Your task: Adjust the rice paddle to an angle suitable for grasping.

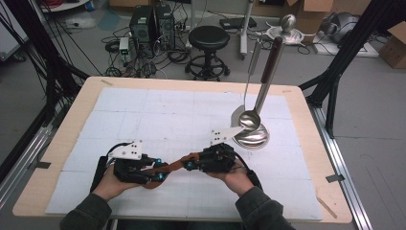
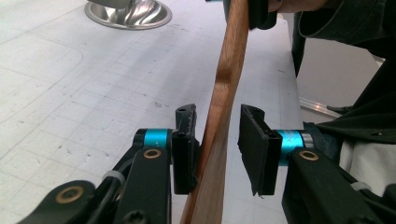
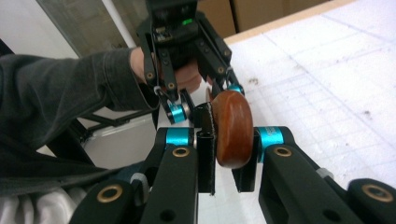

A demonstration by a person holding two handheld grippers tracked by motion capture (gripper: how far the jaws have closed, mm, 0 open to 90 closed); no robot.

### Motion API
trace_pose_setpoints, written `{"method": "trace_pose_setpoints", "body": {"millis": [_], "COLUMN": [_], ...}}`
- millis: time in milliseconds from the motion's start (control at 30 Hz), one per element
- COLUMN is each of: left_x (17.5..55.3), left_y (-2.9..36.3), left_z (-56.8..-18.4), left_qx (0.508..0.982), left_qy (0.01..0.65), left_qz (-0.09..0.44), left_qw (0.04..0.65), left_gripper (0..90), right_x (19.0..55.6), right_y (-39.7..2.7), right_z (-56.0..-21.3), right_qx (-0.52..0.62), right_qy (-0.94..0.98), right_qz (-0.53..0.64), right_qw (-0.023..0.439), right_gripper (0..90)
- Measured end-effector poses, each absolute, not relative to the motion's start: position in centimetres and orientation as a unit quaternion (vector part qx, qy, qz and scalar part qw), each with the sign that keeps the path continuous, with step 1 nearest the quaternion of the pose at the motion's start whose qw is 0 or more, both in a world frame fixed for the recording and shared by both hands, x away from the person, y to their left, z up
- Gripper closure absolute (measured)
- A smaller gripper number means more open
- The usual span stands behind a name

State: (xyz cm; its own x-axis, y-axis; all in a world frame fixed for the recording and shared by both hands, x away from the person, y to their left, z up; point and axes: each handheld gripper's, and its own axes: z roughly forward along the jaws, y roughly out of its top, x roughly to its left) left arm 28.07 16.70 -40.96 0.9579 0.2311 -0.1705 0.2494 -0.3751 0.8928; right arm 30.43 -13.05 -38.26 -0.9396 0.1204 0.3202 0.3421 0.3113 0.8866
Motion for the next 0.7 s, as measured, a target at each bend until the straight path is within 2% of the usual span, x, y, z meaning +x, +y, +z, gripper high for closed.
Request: {"method": "trace_pose_setpoints", "body": {"millis": [367,533,700], "left_x": [27.9,27.8,27.8], "left_y": [16.4,16.5,16.5], "left_z": [-40.9,-40.8,-40.8], "left_qx": [0.83,0.83,0.833], "left_qy": [0.133,0.125,0.121], "left_qz": [-0.006,-0.004,-0.001], "left_qw": [0.542,0.543,0.54], "left_gripper": [74.7,81.1,83.4], "right_x": [30.5,30.8,30.9], "right_y": [-12.9,-12.8,-12.8], "right_z": [-36.9,-37.0,-37.2], "right_qx": [-0.141,-0.152,-0.168], "right_qy": [-0.789,-0.783,-0.778], "right_qz": [-0.589,-0.596,-0.596], "right_qw": [0.097,0.093,0.1], "right_gripper": [81.9,75.9,72.6]}}
